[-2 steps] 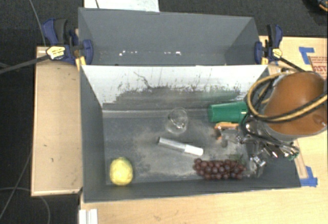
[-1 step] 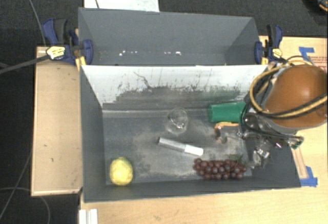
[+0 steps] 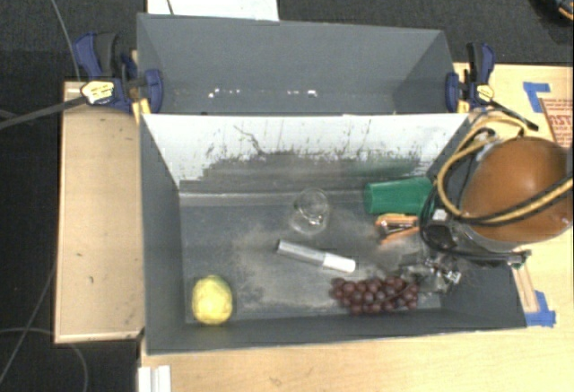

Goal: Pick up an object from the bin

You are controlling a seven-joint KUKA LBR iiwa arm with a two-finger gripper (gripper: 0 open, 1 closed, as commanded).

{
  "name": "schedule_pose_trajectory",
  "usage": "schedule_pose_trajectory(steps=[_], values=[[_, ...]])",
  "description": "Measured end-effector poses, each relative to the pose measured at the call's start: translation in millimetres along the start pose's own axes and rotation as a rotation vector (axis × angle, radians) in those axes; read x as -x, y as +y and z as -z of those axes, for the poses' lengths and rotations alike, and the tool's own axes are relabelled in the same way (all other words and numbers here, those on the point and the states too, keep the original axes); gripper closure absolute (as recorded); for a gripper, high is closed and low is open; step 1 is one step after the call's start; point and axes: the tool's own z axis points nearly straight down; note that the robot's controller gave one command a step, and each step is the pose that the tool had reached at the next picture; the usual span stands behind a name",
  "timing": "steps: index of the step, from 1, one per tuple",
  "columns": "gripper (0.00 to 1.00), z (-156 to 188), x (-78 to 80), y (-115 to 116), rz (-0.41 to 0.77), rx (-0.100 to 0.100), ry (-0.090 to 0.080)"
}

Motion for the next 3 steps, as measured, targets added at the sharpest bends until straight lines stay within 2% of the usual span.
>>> schedule_pose_trajectory(steps=[1,2,3], values=[[1.0,0.0,0.0,0.0,0.0,0.0,0.0],[1.0,60.7,-27.4,-9.8,0.349,0.0,-0.002],[1.0,60.7,-27.4,-9.7,0.346,0.001,-0.002]])
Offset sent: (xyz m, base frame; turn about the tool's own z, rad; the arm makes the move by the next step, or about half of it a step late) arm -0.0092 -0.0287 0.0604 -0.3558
